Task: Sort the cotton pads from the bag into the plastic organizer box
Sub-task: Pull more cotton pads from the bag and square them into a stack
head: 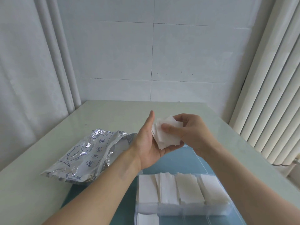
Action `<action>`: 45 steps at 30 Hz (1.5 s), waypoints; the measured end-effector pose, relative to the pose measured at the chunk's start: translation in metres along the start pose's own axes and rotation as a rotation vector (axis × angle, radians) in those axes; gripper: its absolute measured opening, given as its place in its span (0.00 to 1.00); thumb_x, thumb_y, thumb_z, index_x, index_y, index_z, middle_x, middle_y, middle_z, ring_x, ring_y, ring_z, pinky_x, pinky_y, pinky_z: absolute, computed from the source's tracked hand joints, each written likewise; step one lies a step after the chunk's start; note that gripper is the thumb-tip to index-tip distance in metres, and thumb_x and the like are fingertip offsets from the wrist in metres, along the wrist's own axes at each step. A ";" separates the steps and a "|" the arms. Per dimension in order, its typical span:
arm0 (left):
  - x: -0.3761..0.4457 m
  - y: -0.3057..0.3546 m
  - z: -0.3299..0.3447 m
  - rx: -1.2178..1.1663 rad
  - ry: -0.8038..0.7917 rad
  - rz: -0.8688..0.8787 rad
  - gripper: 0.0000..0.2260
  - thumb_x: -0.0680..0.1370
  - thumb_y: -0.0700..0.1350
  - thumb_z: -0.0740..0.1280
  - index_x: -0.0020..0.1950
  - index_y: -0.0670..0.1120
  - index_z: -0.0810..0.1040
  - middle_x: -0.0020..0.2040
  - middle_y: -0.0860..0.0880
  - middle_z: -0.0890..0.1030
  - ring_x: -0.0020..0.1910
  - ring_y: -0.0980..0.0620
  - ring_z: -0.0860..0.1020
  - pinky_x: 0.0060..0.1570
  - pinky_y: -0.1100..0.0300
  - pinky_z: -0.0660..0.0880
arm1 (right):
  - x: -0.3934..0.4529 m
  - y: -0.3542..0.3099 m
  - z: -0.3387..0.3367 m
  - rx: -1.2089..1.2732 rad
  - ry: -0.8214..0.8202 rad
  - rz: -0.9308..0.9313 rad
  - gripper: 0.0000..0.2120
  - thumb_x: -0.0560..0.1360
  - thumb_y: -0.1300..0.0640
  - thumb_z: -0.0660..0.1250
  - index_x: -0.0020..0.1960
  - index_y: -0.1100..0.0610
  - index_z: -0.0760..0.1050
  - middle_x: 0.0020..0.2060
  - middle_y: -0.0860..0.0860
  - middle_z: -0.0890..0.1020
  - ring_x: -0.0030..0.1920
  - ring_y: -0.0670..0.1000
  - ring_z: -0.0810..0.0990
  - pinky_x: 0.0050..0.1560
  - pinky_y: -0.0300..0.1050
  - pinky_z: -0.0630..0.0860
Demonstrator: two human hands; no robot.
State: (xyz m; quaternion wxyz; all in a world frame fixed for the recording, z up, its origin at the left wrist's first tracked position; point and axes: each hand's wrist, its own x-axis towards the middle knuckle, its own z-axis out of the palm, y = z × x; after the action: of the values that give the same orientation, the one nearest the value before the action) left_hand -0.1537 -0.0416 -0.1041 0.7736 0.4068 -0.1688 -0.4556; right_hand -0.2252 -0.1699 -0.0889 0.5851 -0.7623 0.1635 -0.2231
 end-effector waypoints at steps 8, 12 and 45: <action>-0.005 0.007 -0.001 0.126 0.030 -0.060 0.17 0.78 0.50 0.67 0.62 0.42 0.80 0.48 0.42 0.83 0.42 0.43 0.82 0.38 0.57 0.81 | 0.001 -0.004 -0.002 -0.373 -0.061 -0.069 0.11 0.76 0.48 0.72 0.55 0.51 0.82 0.33 0.44 0.80 0.26 0.43 0.80 0.27 0.34 0.71; -0.006 0.013 -0.002 0.028 0.078 -0.049 0.16 0.80 0.53 0.66 0.54 0.39 0.78 0.45 0.39 0.83 0.42 0.41 0.81 0.45 0.51 0.82 | 0.002 -0.012 -0.015 -0.430 -0.105 -0.038 0.17 0.73 0.45 0.75 0.59 0.45 0.77 0.39 0.42 0.82 0.36 0.42 0.80 0.35 0.37 0.74; 0.000 0.009 -0.014 0.268 0.112 0.187 0.07 0.75 0.33 0.69 0.52 0.41 0.81 0.45 0.41 0.84 0.41 0.44 0.84 0.37 0.56 0.81 | 0.009 -0.011 -0.032 -0.125 -0.014 -0.115 0.03 0.75 0.59 0.75 0.47 0.58 0.84 0.36 0.54 0.87 0.32 0.50 0.80 0.36 0.42 0.77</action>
State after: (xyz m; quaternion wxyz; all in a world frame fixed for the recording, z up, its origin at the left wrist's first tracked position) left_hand -0.1396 -0.0330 -0.1050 0.7598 0.5133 -0.2218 -0.3317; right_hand -0.2349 -0.1974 -0.0696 0.5240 -0.8069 0.1289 -0.2402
